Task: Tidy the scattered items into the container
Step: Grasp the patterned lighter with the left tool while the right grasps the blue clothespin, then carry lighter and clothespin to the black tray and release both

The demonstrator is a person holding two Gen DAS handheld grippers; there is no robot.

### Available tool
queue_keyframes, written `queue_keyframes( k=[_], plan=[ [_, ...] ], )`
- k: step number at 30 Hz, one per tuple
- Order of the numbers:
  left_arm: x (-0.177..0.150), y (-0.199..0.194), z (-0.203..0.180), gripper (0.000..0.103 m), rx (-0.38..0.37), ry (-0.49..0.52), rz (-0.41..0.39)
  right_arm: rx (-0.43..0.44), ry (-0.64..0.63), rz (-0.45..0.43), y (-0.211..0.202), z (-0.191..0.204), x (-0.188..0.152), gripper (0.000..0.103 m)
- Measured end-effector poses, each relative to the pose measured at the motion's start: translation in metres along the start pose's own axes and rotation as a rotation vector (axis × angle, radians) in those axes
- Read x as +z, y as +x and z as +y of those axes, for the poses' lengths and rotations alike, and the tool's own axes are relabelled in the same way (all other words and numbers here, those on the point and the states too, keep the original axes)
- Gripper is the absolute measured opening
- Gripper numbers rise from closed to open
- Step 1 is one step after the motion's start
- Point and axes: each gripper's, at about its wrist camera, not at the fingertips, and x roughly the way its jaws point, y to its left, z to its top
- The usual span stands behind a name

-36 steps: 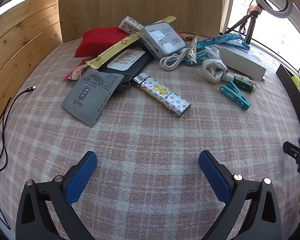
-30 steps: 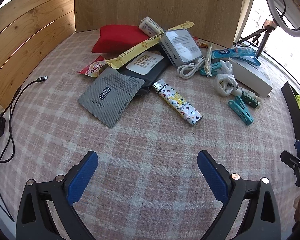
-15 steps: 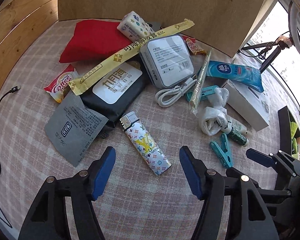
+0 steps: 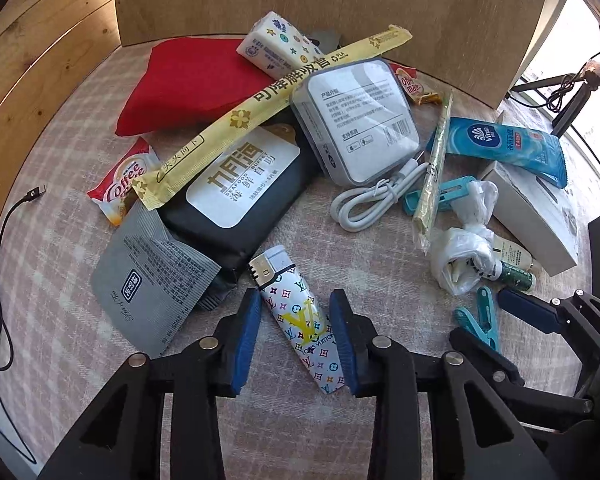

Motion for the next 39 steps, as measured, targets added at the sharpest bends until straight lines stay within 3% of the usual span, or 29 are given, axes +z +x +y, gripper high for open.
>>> queue_keyframes(
  k=[1, 8, 17, 20, 21, 25, 39],
  plan=[
    [0.0, 0.0, 0.004, 0.023, -0.008, -0.007, 0.0, 0.002, 0.001, 0.0, -0.002, -0.002, -0.002, 0.025],
    [-0.012, -0.007, 0.018, 0.022, -0.073, -0.014, 0.0, 0.054, 0.067, 0.003, -0.017, -0.023, -0.026, 0.025],
    [-0.037, -0.05, 0.005, 0.022, -0.12, 0.053, -0.062, 0.07, 0.178, -0.074, -0.076, -0.065, -0.085, 0.025],
    [-0.037, -0.066, -0.022, 0.022, -0.15, 0.089, -0.093, 0.051, 0.22, -0.106, -0.094, -0.068, -0.084, 0.025],
    [-0.038, -0.071, -0.029, 0.022, -0.167, 0.102, -0.1, 0.034, 0.235, -0.119, -0.082, -0.066, -0.069, 0.025],
    [-0.032, -0.082, -0.081, 0.022, -0.22, 0.18, -0.126, -0.004, 0.315, -0.153, -0.113, -0.101, -0.09, 0.025],
    [-0.071, -0.121, -0.251, 0.022, -0.439, 0.455, -0.124, -0.299, 0.681, -0.163, -0.209, -0.258, -0.266, 0.025]
  ],
)
